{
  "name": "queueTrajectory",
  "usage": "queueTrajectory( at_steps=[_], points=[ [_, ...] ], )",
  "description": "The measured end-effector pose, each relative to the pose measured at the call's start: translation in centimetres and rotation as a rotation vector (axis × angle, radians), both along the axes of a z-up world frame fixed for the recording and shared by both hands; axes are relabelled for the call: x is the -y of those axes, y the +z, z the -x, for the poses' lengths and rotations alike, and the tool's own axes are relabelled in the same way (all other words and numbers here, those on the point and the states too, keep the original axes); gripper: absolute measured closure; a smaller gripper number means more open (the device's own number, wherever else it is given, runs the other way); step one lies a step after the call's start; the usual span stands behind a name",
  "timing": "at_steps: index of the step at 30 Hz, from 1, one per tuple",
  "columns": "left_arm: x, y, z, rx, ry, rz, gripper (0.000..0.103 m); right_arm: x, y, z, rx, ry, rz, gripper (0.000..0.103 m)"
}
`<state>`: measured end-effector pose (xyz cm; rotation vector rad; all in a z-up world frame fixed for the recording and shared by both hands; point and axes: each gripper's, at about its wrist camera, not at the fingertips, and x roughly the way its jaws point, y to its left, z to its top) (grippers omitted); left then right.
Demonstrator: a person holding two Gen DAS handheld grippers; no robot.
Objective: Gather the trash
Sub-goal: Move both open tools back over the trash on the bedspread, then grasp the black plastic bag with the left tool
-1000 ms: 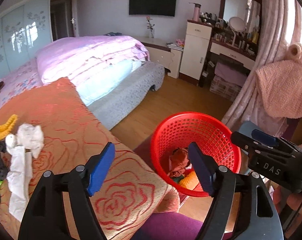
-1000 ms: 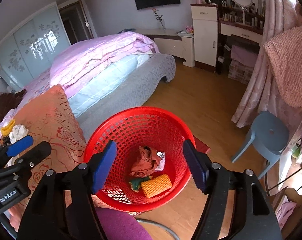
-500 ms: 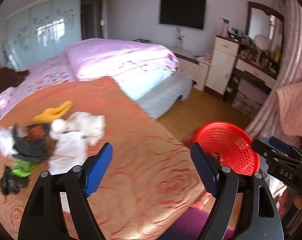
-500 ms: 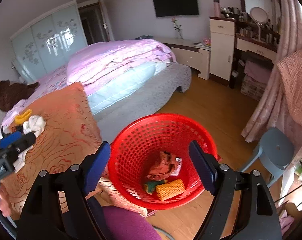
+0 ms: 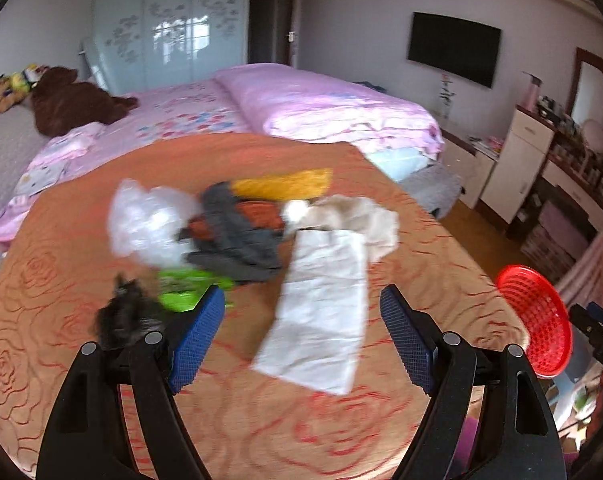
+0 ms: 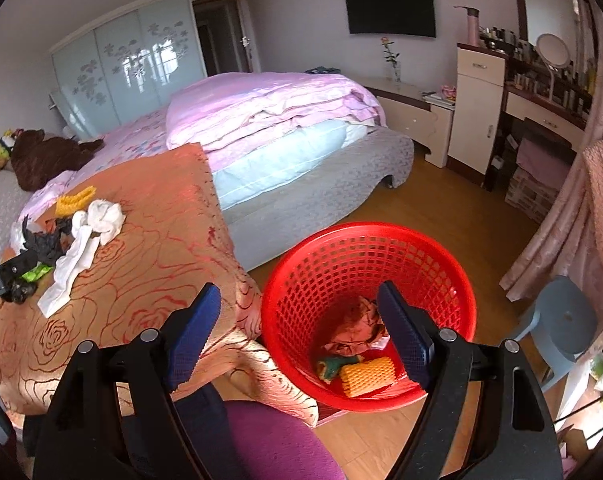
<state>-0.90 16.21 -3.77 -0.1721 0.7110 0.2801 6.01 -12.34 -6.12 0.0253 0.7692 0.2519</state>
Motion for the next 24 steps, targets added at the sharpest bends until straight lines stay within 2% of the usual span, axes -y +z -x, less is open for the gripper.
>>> queueTrajectory(
  at_steps=[7, 12, 17, 24],
  points=[
    [-4.0, -0.1, 2.6, -0.003, 0.044, -0.036, 0.026, -1.0, -0.2, 0.1, -0.008, 0.03, 0.006, 0.025],
    [-6.5, -0.7, 3.9, -0.007, 0.048, -0.024, 0.026, -1.4, -0.5, 0.1, -0.019, 0.038, 0.011, 0.025],
    [-8.4, -1.9, 4.2, -0.027, 0.053, 0.013, 0.026, -1.9, -0.5, 0.0, -0.022, 0.049, 0.018, 0.025],
    [-10.5, -3.1, 3.7, -0.045, 0.033, 0.114, 0.026, -4.0, -0.3, -0.1, -0.031, 0.104, 0.017, 0.025]
  ],
)
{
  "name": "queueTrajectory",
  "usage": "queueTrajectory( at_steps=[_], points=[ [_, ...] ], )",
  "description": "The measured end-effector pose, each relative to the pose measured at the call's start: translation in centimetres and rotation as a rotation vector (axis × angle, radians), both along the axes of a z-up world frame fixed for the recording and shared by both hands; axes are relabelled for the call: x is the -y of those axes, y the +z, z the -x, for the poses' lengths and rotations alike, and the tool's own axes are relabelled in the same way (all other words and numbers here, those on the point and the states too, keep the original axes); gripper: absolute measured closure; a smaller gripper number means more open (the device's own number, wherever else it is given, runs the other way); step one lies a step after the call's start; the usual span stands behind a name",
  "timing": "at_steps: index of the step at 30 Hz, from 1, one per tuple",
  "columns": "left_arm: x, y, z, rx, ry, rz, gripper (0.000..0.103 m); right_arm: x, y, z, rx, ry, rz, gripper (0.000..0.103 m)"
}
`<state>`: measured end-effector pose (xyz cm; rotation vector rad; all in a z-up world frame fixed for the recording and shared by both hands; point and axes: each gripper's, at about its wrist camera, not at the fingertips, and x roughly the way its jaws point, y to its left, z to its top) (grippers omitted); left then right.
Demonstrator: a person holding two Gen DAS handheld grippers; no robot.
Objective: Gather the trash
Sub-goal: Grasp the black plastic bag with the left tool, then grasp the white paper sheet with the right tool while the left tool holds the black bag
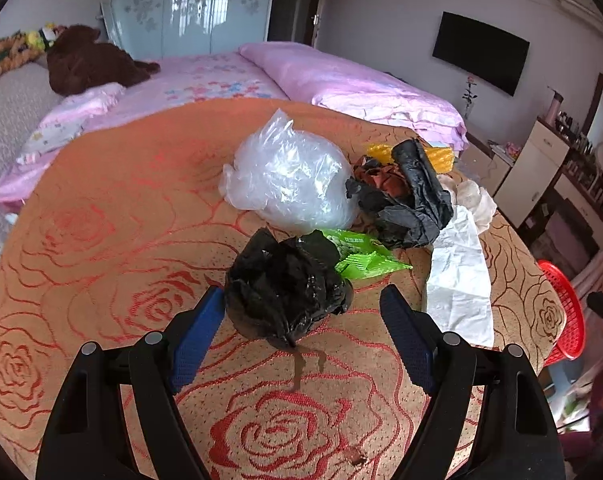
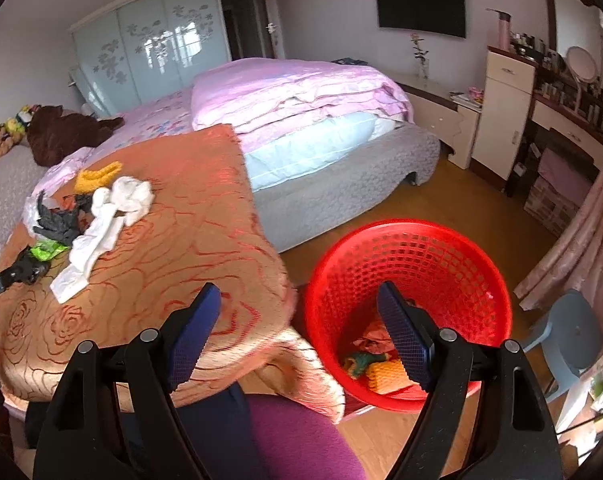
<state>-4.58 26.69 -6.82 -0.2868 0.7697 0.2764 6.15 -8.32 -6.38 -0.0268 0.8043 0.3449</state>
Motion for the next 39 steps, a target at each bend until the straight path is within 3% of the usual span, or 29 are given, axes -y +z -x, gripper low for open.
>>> queueTrajectory(
  at_steps=[3, 6, 9, 13, 27, 37, 39],
  points=[
    [-0.4, -0.1, -0.4, 0.008, 0.0, 0.026, 0.028, -1.9, 0.2, 0.1, -0.01, 0.062, -0.016, 0.025],
    [-0.1, -0.3, -0.8, 0.003, -0.014, 0.029, 0.046, -4.3, 0.1, -0.3, -0.052, 0.131, -0.06, 0.025],
    [0.0, -0.6, -1.0, -0.003, -0.018, 0.035, 0.056, -7.0, 0.2, -0.4, -0.057, 0.186, -0.072, 0.025],
    [0.1, -0.6, -0.6, 0.013, -0.016, 0.041, 0.061, -11.2, 0.3, 0.3, -0.024, 0.285, -0.063, 0.024],
    [0.0, 1.7, 2.4, 0.091, 0.021, 0.032, 0.062, -20.1, 0.1, 0.4, 0.074, 0.468, 0.021, 0.023],
    [0.4, 2.0, 2.2, 0.089, 0.019, 0.016, 0.062, -22.6, -2.1, -0.7, 0.006, 0.483, 0.059, 0.024],
    [0.5, 2.0, 2.2, 0.09, 0.017, 0.018, 0.062, -22.8, -2.5, -0.6, 0.001, 0.481, 0.072, 0.03]
  ],
)
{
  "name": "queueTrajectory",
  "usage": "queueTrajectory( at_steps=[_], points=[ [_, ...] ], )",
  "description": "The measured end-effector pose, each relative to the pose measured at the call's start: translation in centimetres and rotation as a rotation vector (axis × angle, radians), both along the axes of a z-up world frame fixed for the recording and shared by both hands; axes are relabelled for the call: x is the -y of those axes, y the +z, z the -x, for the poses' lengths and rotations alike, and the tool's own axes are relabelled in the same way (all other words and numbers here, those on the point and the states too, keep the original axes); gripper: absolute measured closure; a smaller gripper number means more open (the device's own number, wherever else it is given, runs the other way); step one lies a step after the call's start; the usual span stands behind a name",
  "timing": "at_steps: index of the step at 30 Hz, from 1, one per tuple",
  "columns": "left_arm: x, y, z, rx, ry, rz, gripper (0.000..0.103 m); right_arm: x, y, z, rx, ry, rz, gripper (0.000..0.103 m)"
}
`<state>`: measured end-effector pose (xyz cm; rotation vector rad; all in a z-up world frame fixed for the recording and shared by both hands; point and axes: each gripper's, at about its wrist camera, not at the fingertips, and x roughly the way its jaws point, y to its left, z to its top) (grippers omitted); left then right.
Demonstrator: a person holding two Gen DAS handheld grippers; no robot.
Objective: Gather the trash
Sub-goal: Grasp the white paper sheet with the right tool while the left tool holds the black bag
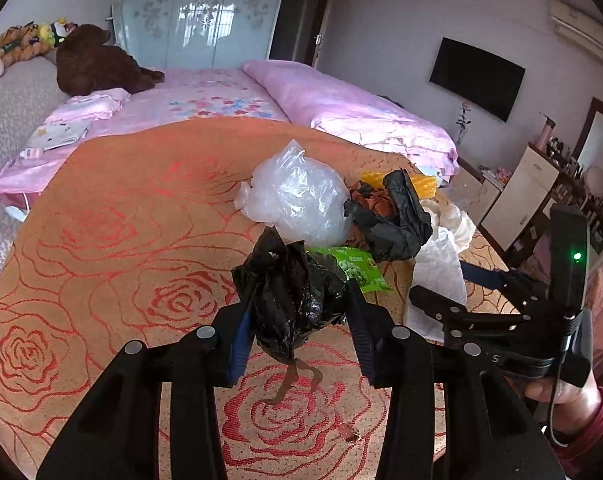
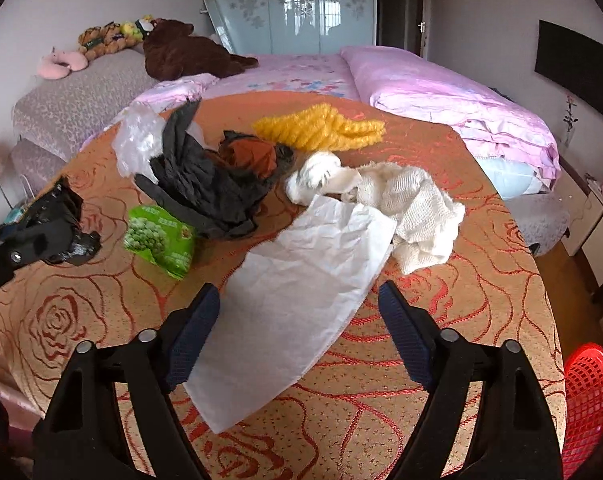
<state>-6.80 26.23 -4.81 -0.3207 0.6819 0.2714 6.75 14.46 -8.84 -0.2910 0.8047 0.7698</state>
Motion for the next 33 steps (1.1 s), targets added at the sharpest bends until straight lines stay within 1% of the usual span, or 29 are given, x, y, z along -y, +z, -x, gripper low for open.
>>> queueTrajectory(
  at_steps=[3, 5, 8, 11, 17, 22, 25, 33],
  points=[
    [-0.3, -0.1, 0.1, 0.001, -0.002, -0.001, 0.062, 0.1, -0.2, 0.3, -0.003, 0.01, -0.009, 0.038],
    [-0.2, -0.1, 0.1, 0.001, -0.001, -0.002, 0.062, 0.1, -0.1, 0.6, -0.001, 0.02, -0.013, 0.047],
    [-0.2, -0.1, 0.2, 0.002, -0.002, -0.006, 0.062, 0.4, -0.1, 1.1, 0.001, 0.033, -0.019, 0.056],
    [-0.2, 0.0, 0.2, 0.004, -0.002, -0.007, 0.062, 0.5, -0.1, 1.5, -0.005, 0.041, -0.027, 0.067],
    [0.0, 0.4, 0.2, 0.012, -0.004, -0.017, 0.062, 1.1, 0.2, 2.1, -0.035, 0.048, -0.043, 0.081],
    [0.1, 0.7, 0.1, 0.021, -0.006, -0.022, 0.062, 2.5, 1.0, 2.6, -0.045, 0.033, -0.072, 0.082],
    [0.3, 0.7, 0.1, 0.029, -0.011, -0.022, 0.062, 3.7, 1.7, 2.8, -0.031, 0.009, -0.091, 0.082],
    [1.7, 2.0, 0.3, 0.068, -0.033, -0.038, 0.062, 6.6, 3.8, 2.4, 0.003, -0.061, -0.124, 0.082]
  ],
)
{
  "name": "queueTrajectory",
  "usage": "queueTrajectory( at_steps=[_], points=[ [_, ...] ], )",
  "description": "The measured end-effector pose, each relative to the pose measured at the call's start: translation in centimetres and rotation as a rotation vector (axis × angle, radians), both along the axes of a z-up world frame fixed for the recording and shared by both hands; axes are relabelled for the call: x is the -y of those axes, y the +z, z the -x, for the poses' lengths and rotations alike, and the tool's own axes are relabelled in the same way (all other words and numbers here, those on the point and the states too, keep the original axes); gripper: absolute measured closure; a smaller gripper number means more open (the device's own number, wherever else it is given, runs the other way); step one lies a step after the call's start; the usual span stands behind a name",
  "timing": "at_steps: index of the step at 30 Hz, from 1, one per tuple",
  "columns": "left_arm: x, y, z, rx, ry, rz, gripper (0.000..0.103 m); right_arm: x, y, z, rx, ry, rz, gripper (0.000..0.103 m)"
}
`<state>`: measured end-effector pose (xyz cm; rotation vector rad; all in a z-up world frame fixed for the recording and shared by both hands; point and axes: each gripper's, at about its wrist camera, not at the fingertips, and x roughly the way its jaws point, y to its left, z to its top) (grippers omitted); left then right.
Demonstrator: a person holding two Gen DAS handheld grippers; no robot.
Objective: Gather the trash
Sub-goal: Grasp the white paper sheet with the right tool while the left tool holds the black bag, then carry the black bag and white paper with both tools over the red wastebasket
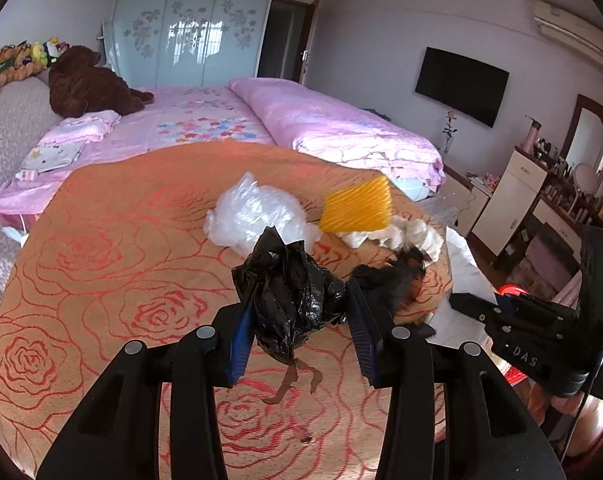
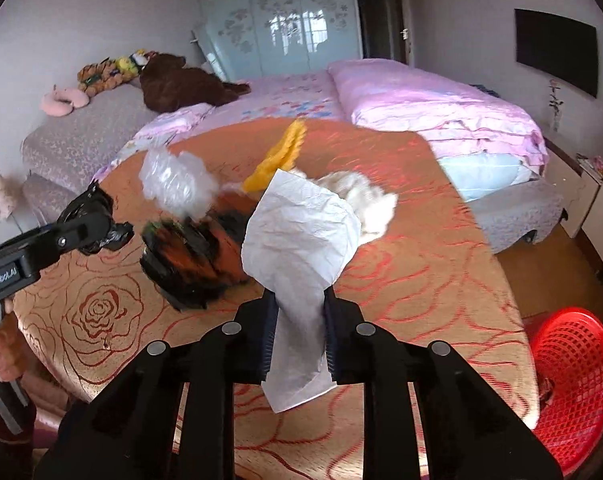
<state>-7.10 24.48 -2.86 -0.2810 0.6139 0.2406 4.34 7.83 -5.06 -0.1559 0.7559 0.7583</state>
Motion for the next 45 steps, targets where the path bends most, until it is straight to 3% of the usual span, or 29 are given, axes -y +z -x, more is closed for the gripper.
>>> queueTrajectory(
  at_steps=[16, 45],
  points=[
    [5.0, 2.1, -1.5, 0.04, -0.081, -0.041, 0.062, 4.2, 3.0, -1.0, 0.077, -0.101, -0.026, 0.082],
    [13.0, 3.8, -7.9, 0.012, -0.209, -0.114, 0.062, 15.0, 4.3, -3.3, 0.071, -0.347, -0.024, 0.082]
  ],
)
